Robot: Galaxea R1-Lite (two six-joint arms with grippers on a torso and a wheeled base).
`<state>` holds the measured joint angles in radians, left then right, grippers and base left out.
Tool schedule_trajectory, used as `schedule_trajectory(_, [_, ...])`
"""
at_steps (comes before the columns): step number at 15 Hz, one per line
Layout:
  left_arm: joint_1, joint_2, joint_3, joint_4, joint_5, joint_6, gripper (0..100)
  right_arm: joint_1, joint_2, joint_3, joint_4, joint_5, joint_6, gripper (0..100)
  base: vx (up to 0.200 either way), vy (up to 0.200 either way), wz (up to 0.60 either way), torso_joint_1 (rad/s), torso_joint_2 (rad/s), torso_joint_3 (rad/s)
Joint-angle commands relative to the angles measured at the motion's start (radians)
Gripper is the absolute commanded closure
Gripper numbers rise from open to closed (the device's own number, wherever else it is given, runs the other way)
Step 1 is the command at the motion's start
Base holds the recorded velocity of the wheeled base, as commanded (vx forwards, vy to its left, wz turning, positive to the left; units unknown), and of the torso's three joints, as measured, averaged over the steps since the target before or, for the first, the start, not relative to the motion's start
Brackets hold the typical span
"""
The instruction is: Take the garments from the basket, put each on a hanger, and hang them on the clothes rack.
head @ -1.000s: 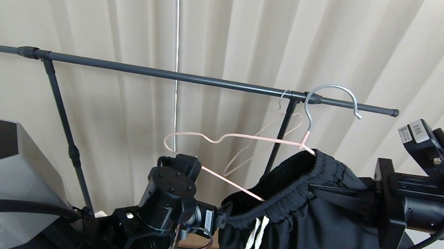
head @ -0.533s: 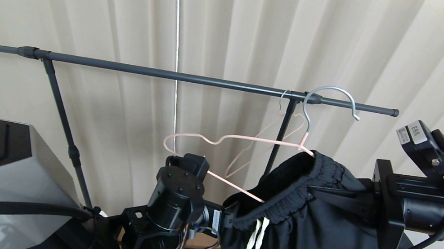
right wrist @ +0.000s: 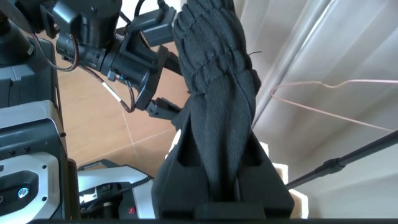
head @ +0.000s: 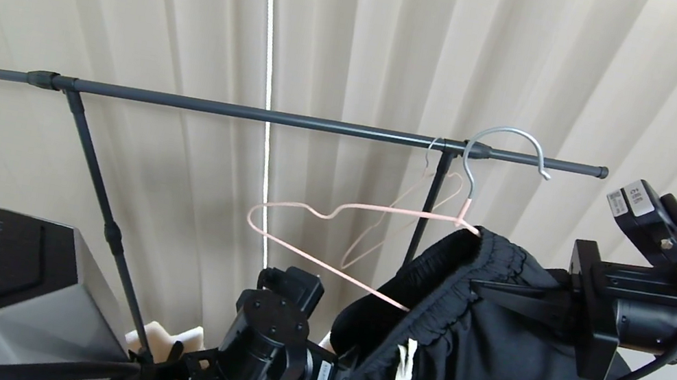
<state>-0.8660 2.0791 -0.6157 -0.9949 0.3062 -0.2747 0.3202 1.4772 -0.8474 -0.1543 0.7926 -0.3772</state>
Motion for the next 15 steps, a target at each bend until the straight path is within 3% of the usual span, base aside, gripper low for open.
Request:
schedule_trajectory(1, [-0.013, 0.025, 0.014, -0.007, 0.001, 0.0, 0, 0.0, -0.003, -0.001, -0.001, 0.001, 0.0, 100, 0.0, 0.0, 0.0, 0.0, 0.0, 0.0])
schedule_trajectory(7, [-0.01, 0.078, 0.024, -0.039, 0.008, 0.0, 0, -0.007, -0.015, -0.001, -0.001, 0.001, 0.0, 100, 0.0, 0.0, 0.0, 0.0, 0.0, 0.0])
schedule_trajectory(8, [-0.007, 0.078, 0.024, -0.039, 0.008, 0.0, 100, -0.013, -0.015, -0.004, -0.001, 0.002, 0.0, 100, 0.0, 0.0, 0.0, 0.0, 0.0, 0.0])
schedule_trajectory(15, [0.058, 0.013, 0.019, -0.111, 0.033, 0.04, 100, -0.046, -0.002, -0.007, -0.002, 0.001, -0.002, 100, 0.0, 0.0, 0.0, 0.0, 0.0, 0.0])
